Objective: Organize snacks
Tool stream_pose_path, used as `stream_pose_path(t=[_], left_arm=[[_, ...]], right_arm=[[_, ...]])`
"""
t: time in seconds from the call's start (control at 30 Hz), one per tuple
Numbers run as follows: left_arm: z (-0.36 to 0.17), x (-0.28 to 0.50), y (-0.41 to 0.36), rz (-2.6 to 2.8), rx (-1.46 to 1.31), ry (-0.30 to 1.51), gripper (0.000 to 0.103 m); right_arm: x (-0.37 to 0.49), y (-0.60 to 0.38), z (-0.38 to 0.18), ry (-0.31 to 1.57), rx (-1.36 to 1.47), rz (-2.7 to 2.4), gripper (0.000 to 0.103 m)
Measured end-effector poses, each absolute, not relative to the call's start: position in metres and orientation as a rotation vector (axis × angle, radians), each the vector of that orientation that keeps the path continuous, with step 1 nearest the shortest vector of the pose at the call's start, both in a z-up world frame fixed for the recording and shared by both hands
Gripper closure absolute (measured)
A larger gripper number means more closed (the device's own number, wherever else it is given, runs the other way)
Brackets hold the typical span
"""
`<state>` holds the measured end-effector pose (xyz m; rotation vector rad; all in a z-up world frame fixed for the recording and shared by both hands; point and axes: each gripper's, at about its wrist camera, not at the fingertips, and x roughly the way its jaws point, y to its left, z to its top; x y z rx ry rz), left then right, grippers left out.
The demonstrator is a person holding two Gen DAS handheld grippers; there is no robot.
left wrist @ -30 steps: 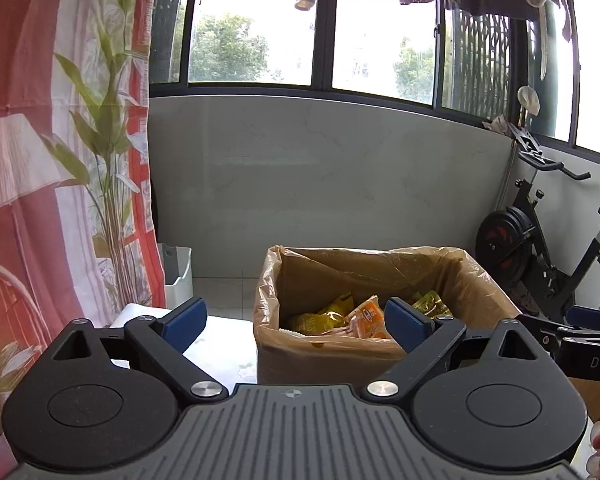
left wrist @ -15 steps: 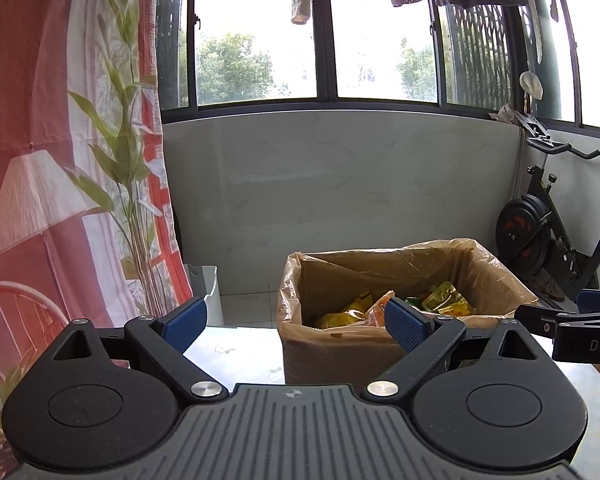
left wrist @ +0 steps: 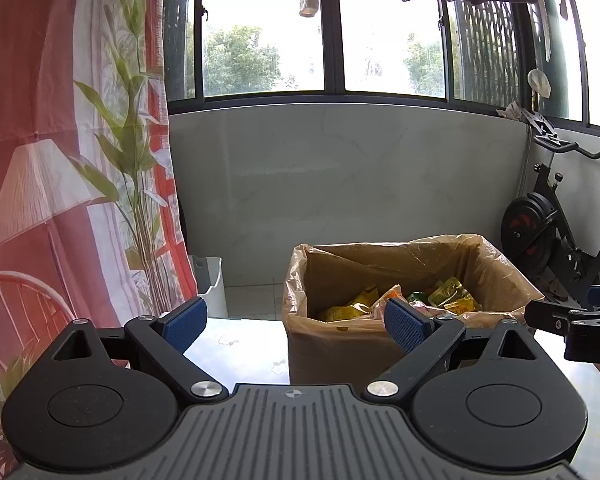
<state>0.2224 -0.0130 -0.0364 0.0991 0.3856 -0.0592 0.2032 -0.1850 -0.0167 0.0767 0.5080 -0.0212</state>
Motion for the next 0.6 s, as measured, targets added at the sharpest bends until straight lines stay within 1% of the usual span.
stream_pose_path(t=[0.6], left_arm=[[-0.0388,0.2247,-0.0098,-0.068,0.080,0.400,0.006]], right_arm=[[0.2001,-0.1844,-0.0155,0.503,0.061,-0.020,0.000]])
